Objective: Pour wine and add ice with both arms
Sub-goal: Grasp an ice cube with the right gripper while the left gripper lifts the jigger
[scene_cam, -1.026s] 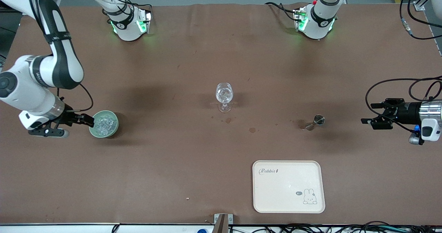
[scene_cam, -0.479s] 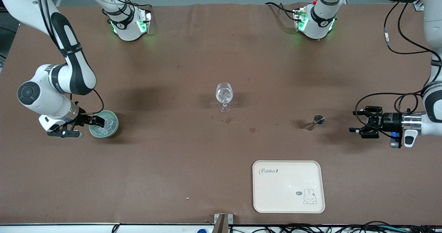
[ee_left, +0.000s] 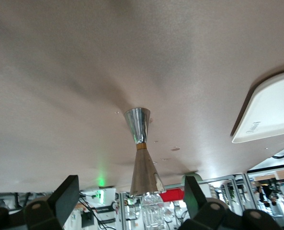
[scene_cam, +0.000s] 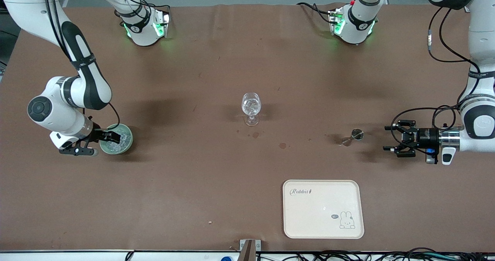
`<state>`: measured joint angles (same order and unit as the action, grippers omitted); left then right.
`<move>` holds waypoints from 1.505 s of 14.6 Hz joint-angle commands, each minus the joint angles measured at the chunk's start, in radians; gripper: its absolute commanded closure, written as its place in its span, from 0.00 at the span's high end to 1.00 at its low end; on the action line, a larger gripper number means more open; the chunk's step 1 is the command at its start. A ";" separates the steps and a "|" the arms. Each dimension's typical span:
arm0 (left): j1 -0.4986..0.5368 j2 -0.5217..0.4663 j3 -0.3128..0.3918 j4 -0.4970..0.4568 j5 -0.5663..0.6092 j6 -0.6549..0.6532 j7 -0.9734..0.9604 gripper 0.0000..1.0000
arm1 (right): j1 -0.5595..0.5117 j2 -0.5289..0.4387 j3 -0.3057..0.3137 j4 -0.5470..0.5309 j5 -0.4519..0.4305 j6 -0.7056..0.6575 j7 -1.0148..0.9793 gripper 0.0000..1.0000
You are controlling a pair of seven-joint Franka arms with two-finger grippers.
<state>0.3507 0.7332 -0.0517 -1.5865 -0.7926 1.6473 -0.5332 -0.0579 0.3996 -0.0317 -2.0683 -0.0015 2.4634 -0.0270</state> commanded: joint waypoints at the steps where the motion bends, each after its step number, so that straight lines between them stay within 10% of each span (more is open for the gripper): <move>1: 0.001 0.040 -0.002 -0.009 -0.084 0.016 -0.014 0.97 | -0.002 -0.002 0.009 -0.010 0.020 0.011 0.012 0.92; 12: -0.012 0.078 -0.011 -0.104 -0.231 -0.015 -0.050 0.91 | 0.016 0.010 0.012 -0.036 0.057 0.029 0.013 0.82; 22: -0.042 0.114 -0.011 -0.116 -0.298 -0.001 -0.042 0.88 | 0.013 -0.002 0.010 -0.029 0.057 0.017 0.012 0.49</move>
<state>0.3197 0.8368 -0.0643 -1.6992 -1.0605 1.6414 -0.5691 -0.0439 0.4214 -0.0225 -2.0838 0.0389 2.4768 -0.0201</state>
